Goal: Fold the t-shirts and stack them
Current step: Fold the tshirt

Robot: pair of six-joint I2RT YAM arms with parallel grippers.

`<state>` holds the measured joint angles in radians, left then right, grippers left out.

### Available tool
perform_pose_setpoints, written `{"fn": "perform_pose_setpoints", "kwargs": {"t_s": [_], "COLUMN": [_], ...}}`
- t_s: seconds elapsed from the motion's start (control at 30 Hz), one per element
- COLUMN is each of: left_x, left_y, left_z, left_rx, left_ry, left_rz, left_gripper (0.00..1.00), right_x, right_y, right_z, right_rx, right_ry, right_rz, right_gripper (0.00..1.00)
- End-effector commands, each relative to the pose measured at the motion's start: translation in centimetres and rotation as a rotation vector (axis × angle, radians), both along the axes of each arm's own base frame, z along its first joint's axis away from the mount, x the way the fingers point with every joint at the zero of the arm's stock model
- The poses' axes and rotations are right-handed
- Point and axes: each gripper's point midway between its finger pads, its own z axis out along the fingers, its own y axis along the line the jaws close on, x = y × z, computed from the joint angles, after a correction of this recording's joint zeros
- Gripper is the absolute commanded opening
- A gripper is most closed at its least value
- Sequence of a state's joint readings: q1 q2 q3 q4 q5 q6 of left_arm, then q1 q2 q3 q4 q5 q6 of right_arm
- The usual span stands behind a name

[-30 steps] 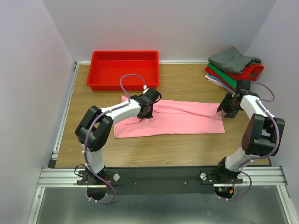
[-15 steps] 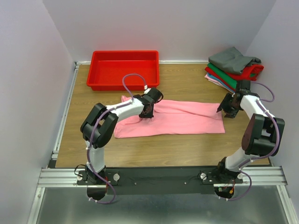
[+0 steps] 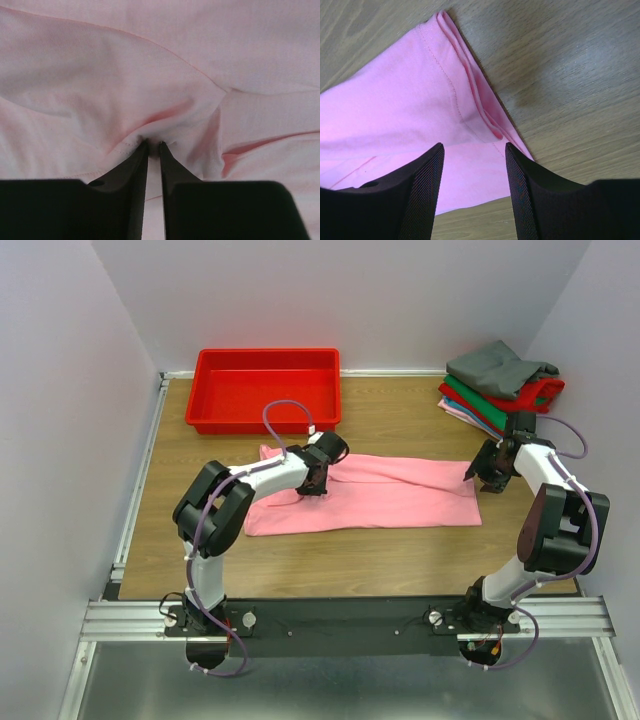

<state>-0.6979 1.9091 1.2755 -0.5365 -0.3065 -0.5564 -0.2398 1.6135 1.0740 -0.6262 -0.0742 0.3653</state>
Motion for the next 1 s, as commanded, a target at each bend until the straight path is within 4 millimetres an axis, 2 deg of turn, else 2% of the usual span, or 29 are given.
{"fn": "perform_pose_setpoints", "kwargs": {"t_s": [0.0,0.17,0.27,0.5,0.97], "left_x": [-0.6,-0.5,-0.5,-1.0,-3.6], "left_y": [0.6,0.3,-0.2,-0.7,-1.5], "left_z": [-1.6,-0.8,-0.2,2.9,4.9], "left_rx": [0.060,0.047,0.030,0.005,-0.083], "left_ry": [0.017,0.002,0.007,0.026,0.085], "left_rz": [-0.018,-0.026,-0.042,-0.074,-0.131], "left_gripper": [0.16,0.00,0.00,0.00,0.00], "right_x": [-0.5,-0.6,-0.5,-0.6,-1.1], "right_y": [-0.3,-0.2,-0.2,-0.3,-0.3], "right_z": [0.4,0.4,0.4,0.5,-0.8], "right_rx": [-0.015,-0.013,-0.014,-0.019,-0.013], "right_ry": [-0.001,0.001,-0.002,0.000,0.037], "right_rz": [-0.003,-0.003,-0.001,-0.002,0.004], "right_gripper": [0.59,0.59,0.59,0.59,0.58]}}
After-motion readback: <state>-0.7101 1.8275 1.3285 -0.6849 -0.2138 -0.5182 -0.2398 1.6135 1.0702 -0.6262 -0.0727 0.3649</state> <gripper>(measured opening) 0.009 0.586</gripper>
